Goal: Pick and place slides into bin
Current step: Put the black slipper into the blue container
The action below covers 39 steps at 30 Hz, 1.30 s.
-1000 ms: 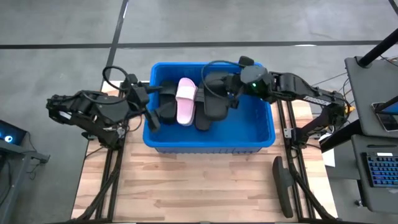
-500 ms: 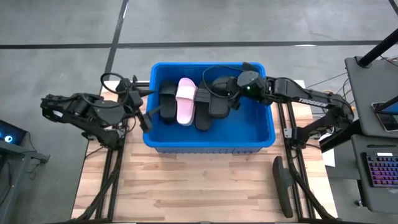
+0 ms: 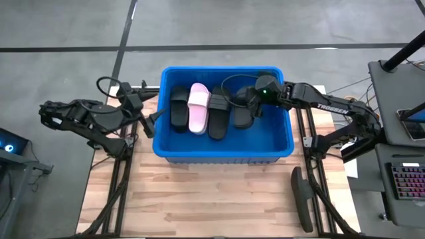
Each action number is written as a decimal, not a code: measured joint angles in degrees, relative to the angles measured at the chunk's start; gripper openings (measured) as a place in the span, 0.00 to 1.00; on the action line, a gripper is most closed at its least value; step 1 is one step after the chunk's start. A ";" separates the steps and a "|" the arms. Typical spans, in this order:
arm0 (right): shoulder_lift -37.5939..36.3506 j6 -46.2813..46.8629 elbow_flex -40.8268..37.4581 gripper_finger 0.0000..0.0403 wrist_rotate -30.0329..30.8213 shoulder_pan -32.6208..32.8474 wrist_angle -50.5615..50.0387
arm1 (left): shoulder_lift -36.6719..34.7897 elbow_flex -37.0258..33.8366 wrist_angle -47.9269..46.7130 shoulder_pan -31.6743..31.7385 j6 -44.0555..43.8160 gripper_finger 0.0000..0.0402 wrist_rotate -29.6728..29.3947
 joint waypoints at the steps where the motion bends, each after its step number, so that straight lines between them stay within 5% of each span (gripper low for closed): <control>1: -0.01 -0.78 -0.76 0.02 -0.68 -0.71 0.04 | -0.19 0.00 0.47 0.00 0.00 0.66 -0.14; 8: 0.06 -3.31 -7.69 0.02 -7.27 -5.73 6.88 | -0.72 -0.72 0.24 0.00 0.07 0.66 -5.90; 15: 0.10 -8.00 -17.35 0.02 -10.51 -9.65 22.65 | -0.74 -0.87 0.26 0.00 0.00 0.66 -5.96; 22: 0.13 -7.89 -23.94 0.02 -13.01 -12.79 28.26 | -0.68 -0.87 0.26 0.00 -0.02 0.66 -7.38; 39: 4.87 -9.48 -25.80 0.02 -14.68 -14.71 35.05 | -0.61 -0.87 0.26 0.00 -0.06 0.66 -9.44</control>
